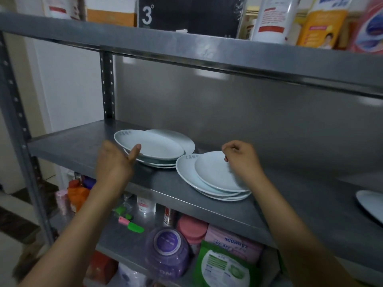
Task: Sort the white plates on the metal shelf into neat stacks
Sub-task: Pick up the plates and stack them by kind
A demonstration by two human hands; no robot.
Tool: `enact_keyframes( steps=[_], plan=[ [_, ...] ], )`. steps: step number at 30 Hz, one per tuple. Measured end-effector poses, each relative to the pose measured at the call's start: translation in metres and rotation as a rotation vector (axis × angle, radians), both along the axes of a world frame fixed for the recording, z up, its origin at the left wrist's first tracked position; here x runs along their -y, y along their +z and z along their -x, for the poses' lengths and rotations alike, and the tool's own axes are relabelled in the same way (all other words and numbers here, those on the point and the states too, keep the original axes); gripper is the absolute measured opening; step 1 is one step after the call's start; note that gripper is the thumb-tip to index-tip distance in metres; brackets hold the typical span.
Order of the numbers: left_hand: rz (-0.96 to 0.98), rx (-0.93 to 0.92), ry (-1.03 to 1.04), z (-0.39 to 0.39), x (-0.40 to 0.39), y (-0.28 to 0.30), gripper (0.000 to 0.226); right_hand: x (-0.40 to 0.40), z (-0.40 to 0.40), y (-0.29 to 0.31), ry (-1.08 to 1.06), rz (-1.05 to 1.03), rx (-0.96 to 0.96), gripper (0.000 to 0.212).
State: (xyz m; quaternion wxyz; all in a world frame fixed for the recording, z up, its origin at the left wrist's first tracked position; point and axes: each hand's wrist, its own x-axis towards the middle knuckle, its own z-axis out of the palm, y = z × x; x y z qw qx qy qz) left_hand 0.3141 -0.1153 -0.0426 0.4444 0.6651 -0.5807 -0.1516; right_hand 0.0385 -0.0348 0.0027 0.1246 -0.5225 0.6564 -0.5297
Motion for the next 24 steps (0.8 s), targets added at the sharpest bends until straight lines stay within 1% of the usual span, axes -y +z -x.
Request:
enact_keyframes(
  steps=[2,3,6,8,10,13,17,20,24],
  plan=[
    [0.150,0.163,0.033,0.007,-0.016,0.004,0.062,-0.007,0.002,-0.005,-0.015,0.023,-0.039,0.023],
    [0.205,0.207,0.009,0.013,-0.024,0.007,0.058,-0.010,0.004,-0.007,-0.034,0.030,-0.089,0.022],
    [0.356,0.264,-0.152,0.046,-0.054,0.019,0.048,-0.029,0.015,-0.014,-0.093,0.048,-0.289,0.012],
    [0.472,0.315,-0.260,0.075,-0.073,0.025,0.043,-0.042,0.026,-0.018,-0.085,0.096,-0.394,0.015],
    [0.559,0.346,-0.376,0.107,-0.093,0.030,0.041,-0.057,0.044,-0.021,-0.120,0.153,-0.493,0.018],
    [0.667,0.348,-0.539,0.160,-0.120,0.031,0.036,-0.085,0.077,-0.027,-0.179,0.166,-0.567,0.022],
    [0.720,0.332,-0.805,0.238,-0.156,0.026,0.041,-0.135,0.134,-0.037,-0.282,0.147,-0.561,0.025],
    [0.713,0.343,-0.935,0.295,-0.181,0.015,0.046,-0.177,0.181,-0.053,-0.389,0.145,-0.517,0.022],
    [0.624,0.317,-1.085,0.368,-0.215,-0.002,0.049,-0.238,0.241,-0.078,-0.556,0.142,-0.444,0.019]
  ],
)
